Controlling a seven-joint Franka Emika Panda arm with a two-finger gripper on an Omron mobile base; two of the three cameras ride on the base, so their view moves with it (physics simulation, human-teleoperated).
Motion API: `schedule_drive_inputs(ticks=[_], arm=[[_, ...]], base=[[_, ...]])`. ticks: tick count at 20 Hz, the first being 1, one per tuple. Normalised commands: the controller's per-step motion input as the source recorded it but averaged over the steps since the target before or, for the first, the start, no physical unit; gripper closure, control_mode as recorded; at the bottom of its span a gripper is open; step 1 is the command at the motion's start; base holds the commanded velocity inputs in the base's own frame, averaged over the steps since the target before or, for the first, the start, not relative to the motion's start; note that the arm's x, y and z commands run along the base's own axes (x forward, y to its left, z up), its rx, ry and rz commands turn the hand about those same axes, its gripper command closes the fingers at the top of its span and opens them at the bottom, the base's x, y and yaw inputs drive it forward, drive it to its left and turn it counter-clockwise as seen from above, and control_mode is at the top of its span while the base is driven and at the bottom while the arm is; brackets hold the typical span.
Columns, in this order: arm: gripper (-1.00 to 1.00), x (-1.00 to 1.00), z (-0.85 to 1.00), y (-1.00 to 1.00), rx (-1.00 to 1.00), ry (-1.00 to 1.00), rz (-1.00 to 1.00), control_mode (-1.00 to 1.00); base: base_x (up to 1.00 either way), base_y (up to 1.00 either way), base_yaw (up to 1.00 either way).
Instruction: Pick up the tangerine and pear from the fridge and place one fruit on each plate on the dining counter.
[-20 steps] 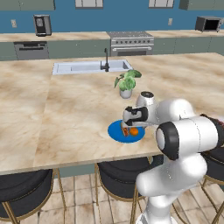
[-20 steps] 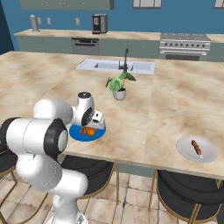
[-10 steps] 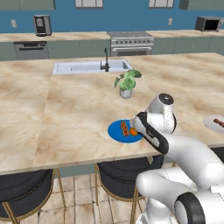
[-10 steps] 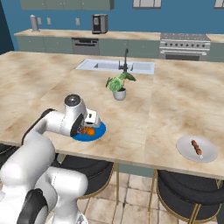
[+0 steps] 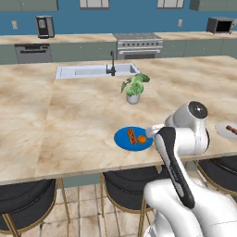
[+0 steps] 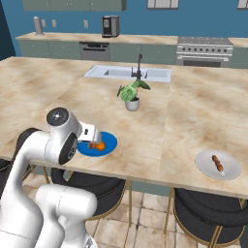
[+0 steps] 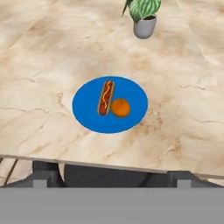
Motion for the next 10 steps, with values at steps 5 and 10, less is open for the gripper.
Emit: schedule_drive_inputs(ticks=[5,10], arm=[[-1.00,-0.87,0.72,-0.03,0.03,0.00,0.00,-1.00],[-1.00,-0.76,0.30,-0.04,0.02,-0.02,0.00,-1.00]], base=[[0.00,0.00,0.00],[0.00,0.00,0.00]])
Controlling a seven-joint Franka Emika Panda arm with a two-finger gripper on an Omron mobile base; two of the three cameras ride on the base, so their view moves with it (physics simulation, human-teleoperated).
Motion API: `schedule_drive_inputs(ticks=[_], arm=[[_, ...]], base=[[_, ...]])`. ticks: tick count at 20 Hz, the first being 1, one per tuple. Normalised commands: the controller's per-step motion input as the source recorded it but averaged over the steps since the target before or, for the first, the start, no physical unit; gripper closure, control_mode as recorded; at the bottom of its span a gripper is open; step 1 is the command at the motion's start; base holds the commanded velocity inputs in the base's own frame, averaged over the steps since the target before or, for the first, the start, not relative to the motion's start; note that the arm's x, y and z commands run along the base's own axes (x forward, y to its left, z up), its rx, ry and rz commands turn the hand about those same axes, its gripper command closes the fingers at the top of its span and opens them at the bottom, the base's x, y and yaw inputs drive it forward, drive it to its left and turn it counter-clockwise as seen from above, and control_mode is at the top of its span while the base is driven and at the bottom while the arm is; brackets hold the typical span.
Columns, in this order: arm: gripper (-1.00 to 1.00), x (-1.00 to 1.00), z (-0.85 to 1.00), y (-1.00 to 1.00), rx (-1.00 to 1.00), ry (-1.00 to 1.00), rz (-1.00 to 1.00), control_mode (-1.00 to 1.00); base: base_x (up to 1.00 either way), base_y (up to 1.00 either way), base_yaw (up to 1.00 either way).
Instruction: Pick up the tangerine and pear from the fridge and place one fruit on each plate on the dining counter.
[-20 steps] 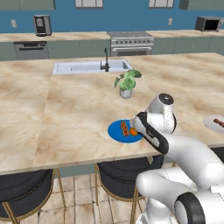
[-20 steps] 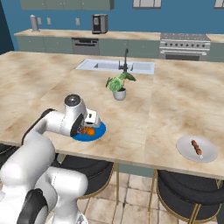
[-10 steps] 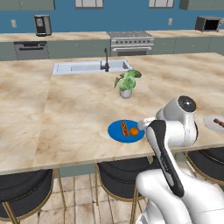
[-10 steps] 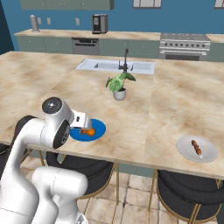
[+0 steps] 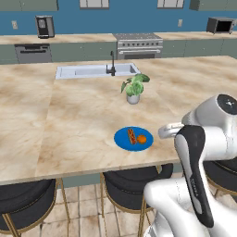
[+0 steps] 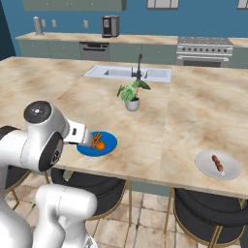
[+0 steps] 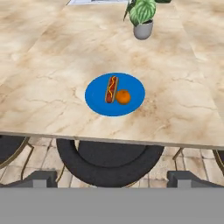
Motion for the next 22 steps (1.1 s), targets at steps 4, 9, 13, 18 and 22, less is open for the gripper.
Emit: schedule_drive_inputs(ticks=[4,9,13,18,22], arm=[[-1.00,-0.82,0.00,0.03,-0.01,-0.28,0.00,-1.00],[-1.00,-0.57,-0.01,0.11,-0.01,-0.07,0.04,-1.00],[-1.00,0.00,0.00,0.00,0.00,0.00,0.00,1.00],[-1.00,0.00,0.00,0.00,0.00,0.00,0.00,1.00],[-1.00,0.00,0.00,0.00,0.00,0.00,0.00,1.00]], base=[[0.00,0.00,0.00],[0.00,0.00,0.00],[-0.85,0.03,-0.09],[-0.61,-0.28,-0.45],[-0.27,-0.44,-0.71]])
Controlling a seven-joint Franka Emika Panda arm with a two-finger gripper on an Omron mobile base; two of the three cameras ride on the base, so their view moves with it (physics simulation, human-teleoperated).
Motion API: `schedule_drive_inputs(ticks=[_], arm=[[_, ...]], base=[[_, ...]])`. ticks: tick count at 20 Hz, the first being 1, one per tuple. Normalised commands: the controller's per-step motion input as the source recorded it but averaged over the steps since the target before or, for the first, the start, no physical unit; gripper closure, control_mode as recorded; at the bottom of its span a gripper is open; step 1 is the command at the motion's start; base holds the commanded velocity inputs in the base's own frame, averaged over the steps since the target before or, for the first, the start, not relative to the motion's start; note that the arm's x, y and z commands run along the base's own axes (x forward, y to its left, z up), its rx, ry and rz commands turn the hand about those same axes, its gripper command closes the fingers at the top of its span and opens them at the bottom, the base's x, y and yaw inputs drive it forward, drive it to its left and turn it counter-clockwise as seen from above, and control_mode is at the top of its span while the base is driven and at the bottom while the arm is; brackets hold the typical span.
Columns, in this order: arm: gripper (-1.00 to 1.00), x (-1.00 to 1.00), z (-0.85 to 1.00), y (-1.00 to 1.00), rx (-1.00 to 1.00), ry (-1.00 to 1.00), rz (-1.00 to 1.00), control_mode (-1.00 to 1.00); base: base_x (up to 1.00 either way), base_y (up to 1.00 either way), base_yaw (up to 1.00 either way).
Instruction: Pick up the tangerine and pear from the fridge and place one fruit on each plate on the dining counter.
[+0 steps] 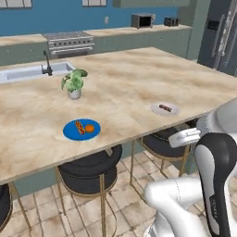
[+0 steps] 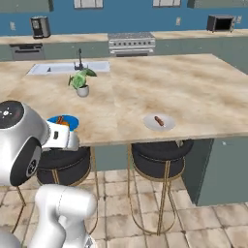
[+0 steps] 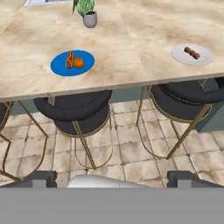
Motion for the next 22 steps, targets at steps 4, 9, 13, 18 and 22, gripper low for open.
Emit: schedule_drive_inputs(ticks=[4,9,13,18,22], arm=[[-1.00,0.00,0.00,0.00,0.00,0.00,0.00,1.00],[-1.00,0.00,0.00,0.00,0.00,0.00,0.00,1.00],[-1.00,0.00,0.00,0.00,0.00,0.00,0.00,1.00],[-1.00,0.00,0.00,0.00,0.00,0.00,0.00,1.00],[-1.00,0.00,0.00,0.00,0.00,0.00,0.00,1.00]], base=[[-0.05,-0.39,-0.81],[0.10,-0.61,-0.77],[0.38,-0.81,-0.62],[0.59,-0.89,-0.47],[0.90,-0.82,-0.23]])
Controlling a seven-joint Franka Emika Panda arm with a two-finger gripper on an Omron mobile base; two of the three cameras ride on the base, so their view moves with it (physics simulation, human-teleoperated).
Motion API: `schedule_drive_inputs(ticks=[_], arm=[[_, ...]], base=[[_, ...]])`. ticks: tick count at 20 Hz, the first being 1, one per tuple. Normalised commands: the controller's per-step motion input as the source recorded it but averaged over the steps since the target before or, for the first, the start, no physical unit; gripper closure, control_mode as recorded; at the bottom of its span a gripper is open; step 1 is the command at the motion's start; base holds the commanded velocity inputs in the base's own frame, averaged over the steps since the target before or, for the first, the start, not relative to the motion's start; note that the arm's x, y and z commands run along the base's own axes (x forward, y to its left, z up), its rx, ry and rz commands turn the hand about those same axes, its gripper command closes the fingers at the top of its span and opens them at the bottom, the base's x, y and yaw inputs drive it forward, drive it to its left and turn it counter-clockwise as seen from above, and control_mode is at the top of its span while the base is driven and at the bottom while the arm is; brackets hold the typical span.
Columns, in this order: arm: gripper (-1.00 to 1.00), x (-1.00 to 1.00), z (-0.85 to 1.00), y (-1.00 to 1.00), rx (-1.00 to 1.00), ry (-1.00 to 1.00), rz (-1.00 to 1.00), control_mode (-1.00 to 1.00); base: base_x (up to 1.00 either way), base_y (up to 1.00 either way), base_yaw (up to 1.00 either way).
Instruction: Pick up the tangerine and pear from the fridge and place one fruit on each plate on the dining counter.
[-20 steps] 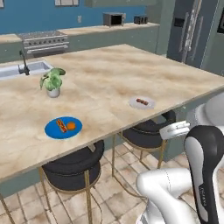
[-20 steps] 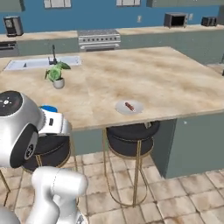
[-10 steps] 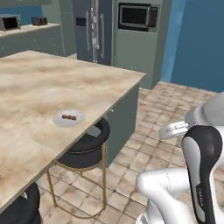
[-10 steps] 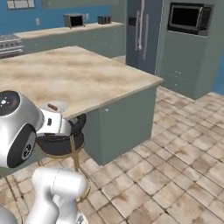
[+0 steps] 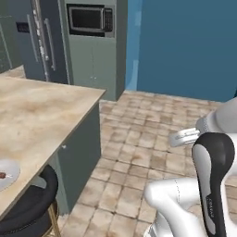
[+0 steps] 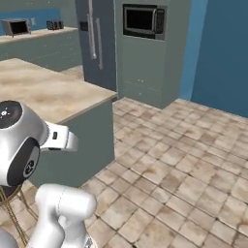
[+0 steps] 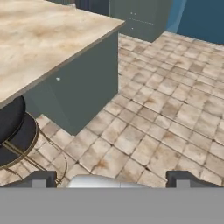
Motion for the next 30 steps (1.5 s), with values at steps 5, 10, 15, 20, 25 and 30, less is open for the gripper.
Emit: schedule_drive_inputs(ticks=[5,10,15,20,25,30], arm=[[-1.00,0.00,0.00,0.00,0.00,0.00,0.00,1.00],[-1.00,0.00,0.00,0.00,0.00,0.00,0.00,1.00],[-1.00,0.00,0.00,0.00,0.00,0.00,0.00,1.00],[-1.00,0.00,0.00,0.00,0.00,0.00,0.00,1.00],[-1.00,0.00,0.00,0.00,0.00,0.00,0.00,1.00],[-1.00,0.00,0.00,0.00,0.00,0.00,0.00,1.00]], base=[[1.00,-0.91,0.06],[0.99,-0.78,0.21],[0.98,-0.70,0.25],[0.97,-0.62,0.31],[0.95,-0.58,0.34],[0.99,-0.48,0.39]])
